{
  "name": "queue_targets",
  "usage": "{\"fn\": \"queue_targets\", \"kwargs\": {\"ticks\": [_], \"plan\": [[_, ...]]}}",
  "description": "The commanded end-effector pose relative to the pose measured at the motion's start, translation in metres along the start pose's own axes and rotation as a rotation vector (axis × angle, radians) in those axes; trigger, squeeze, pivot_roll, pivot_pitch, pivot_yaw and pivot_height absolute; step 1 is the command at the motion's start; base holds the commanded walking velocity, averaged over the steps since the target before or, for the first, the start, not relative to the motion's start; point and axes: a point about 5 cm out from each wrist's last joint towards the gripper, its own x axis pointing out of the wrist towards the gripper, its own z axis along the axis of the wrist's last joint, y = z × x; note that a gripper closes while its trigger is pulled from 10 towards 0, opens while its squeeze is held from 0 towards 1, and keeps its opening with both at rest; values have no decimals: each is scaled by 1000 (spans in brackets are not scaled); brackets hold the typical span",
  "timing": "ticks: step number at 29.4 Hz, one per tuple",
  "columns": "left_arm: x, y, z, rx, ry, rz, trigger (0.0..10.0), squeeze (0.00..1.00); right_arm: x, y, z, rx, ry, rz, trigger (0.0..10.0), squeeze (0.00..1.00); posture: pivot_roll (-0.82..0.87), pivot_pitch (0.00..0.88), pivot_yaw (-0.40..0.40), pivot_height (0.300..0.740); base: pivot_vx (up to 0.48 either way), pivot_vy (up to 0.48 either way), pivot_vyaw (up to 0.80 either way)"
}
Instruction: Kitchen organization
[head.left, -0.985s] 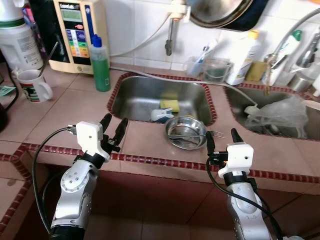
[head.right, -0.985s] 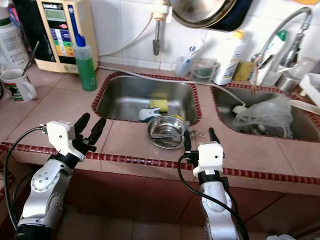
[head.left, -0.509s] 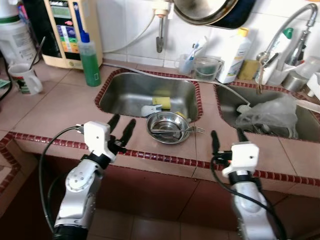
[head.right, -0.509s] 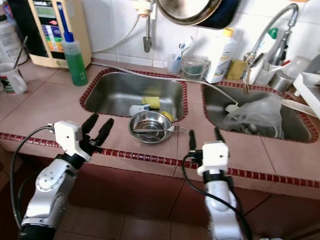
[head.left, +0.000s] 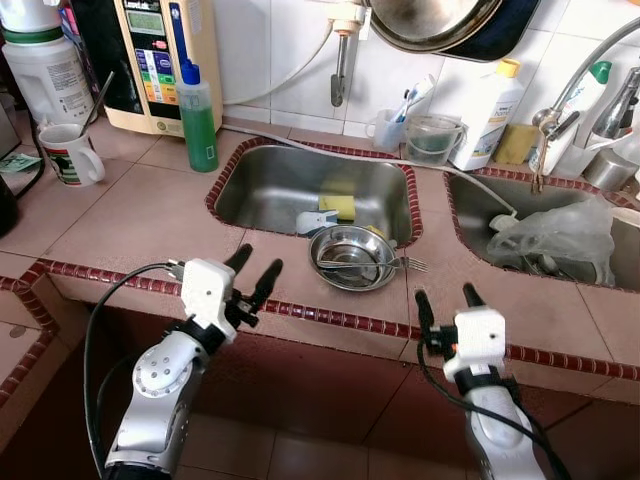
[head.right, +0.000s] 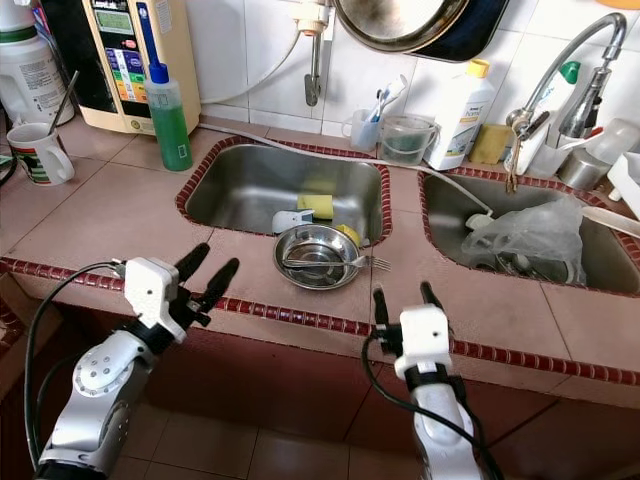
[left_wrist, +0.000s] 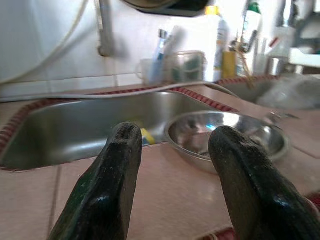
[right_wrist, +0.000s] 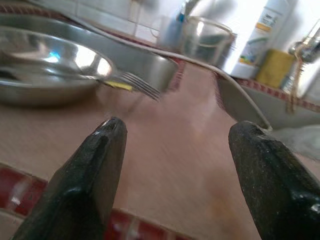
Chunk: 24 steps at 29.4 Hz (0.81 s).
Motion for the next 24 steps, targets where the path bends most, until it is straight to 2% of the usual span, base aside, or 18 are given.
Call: {"fn": "queue_targets", "kwargs": {"ticks": [1,5,11,13,16,19,24], "plan": [[1,-3,3,23,-5,-29,10000,0,0,-8,0,-6,-4,-24,10000,0,66,0,-60,740,0,0,0],[4,-10,3,36,-3,-70,10000,0,1,-23,1,-18,5,-84,10000,0,54,0,-53,740,0,0,0],[7,-14,6,58,-10,-103,10000,0,4,-39,5,-29,17,-150,10000,0,50,0,-51,740,0,0,0],[9,-15,8,63,-14,-120,10000,0,4,-48,2,-38,83,-196,10000,0,50,0,-52,740,0,0,0],[10,-15,10,70,-17,-126,10000,0,4,-52,5,-46,87,-204,10000,0,46,0,-51,740,0,0,0],[12,-13,13,56,-17,-111,10000,0,5,-59,10,-92,86,-210,10000,0,39,0,-47,740,0,0,0],[20,-13,22,45,-32,-96,10000,0,15,-69,20,-112,80,-196,10000,0,36,0,-43,740,0,0,0]]}}
